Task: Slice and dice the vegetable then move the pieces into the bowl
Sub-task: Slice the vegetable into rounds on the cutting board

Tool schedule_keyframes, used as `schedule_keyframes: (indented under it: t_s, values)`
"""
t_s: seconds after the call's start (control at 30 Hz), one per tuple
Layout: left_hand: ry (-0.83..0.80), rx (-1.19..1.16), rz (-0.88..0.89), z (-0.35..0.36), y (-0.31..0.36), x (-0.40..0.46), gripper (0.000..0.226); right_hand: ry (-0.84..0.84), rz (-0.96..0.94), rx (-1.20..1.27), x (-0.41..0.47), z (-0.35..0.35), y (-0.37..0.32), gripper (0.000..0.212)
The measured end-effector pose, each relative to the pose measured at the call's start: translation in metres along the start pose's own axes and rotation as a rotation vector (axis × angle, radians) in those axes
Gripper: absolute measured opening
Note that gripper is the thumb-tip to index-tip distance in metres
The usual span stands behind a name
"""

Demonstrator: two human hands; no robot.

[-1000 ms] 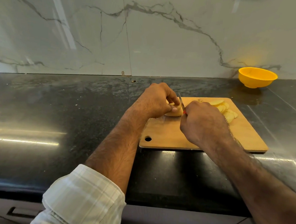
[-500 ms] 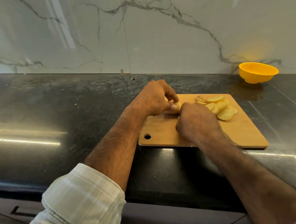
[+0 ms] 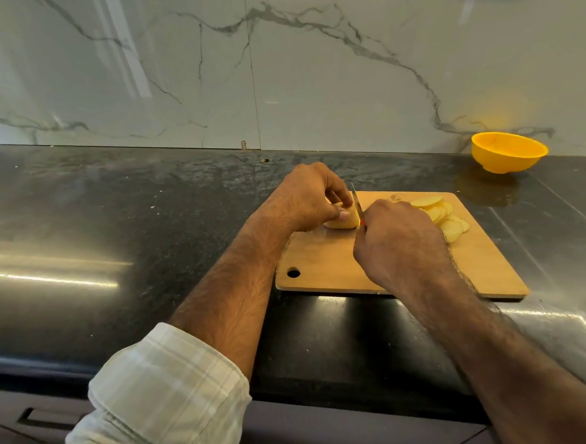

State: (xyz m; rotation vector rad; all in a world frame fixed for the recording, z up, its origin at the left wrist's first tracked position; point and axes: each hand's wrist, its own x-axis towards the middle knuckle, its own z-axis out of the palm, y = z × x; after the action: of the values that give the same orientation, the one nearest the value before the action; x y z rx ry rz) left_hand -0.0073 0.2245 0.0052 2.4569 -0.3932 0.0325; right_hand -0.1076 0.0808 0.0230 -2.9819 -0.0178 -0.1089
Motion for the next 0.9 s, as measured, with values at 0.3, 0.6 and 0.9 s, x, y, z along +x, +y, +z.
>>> schedule_keyframes:
  t_s: [0.3,0.6,0.9]
  values:
    - [0.029,-0.003,0.002,0.002,-0.001,0.000,0.016,0.016,0.015,0.093,0.019,-0.006,-0.008,0.013]
    - [0.025,-0.014,-0.007,0.001,-0.002,0.001,0.019,-0.065,0.053,0.013,0.008,0.010,-0.006,0.034]
    - [-0.020,-0.051,-0.006,-0.004,-0.004,-0.004,0.025,0.069,0.022,0.048,0.004,-0.002,0.005,0.025]
